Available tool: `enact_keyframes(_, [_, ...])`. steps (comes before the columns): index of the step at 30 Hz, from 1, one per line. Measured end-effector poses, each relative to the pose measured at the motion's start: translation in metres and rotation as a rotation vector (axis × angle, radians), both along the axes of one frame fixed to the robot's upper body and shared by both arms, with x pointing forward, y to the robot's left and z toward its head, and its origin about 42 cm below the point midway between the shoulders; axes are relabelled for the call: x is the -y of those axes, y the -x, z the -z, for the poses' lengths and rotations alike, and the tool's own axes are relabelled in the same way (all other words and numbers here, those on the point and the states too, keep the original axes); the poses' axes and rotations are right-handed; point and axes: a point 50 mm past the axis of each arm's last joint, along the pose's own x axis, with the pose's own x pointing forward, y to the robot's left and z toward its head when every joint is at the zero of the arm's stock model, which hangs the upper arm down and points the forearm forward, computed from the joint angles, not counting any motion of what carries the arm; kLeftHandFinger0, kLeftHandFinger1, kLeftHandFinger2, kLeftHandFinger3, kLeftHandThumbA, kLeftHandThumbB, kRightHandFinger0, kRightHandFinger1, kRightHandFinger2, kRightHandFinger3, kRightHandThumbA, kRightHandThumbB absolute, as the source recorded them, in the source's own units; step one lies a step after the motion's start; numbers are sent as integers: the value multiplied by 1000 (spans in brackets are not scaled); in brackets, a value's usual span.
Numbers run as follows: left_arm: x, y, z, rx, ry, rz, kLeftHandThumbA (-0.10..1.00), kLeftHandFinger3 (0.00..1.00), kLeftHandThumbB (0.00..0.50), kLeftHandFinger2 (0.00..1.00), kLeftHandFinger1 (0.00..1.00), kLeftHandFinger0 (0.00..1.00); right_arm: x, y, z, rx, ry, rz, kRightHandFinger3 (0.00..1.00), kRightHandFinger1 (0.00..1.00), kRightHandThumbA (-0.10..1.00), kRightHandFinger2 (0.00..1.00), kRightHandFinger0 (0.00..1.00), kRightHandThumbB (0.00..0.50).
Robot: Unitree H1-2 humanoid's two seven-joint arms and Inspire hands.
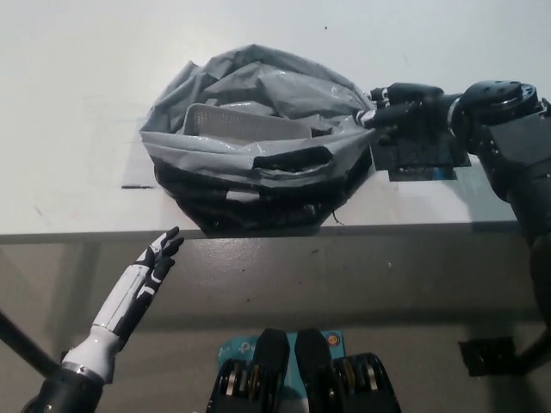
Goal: Use the right hand to pick up a small rectangular container and put it into a plastic bag and lift the bag
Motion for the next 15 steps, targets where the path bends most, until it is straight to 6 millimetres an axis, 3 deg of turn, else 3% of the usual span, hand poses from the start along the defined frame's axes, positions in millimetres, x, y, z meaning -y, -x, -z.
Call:
enact_keyframes(1, [0,0,0,-1,0,0,1000,1000,160,1000,1000,981,-1,-1,-4,0,-24,4,762,391,241,754,0,0])
enact_keyframes(3, [0,0,0,-1,0,-1,1000,1000,154,1000,1000,983,-6,-3,-16,8,-65,7,677,329,329,711,0,5])
enact_keyframes(5, [0,0,2,-7,0,-2,1000,1000,144,1000,1000,985,-19,-7,-40,27,-119,-1,612,260,292,665,0,29])
enact_keyframes(7, [0,0,3,-9,1,-3,1000,1000,142,1000,1000,994,-24,-8,-48,32,-132,-6,589,243,288,651,0,8])
enact_keyframes(8, [0,0,4,-13,1,-4,1000,1000,141,1000,1000,995,-33,-10,-64,45,-157,-17,587,242,288,650,0,6])
enact_keyframes(12, [-1,0,5,-19,1,-5,982,1000,144,1000,1000,1000,-63,-11,-104,85,-190,-60,641,223,258,642,0,0])
enact_keyframes(14, [-1,0,6,-20,1,-5,981,1000,150,1000,1000,1000,-73,-10,-116,95,-204,-74,722,161,177,614,0,0])
enact_keyframes(15, [-1,0,6,-22,1,-6,981,1000,149,1000,1000,1000,-84,-9,-129,105,-229,-89,789,168,136,646,0,2])
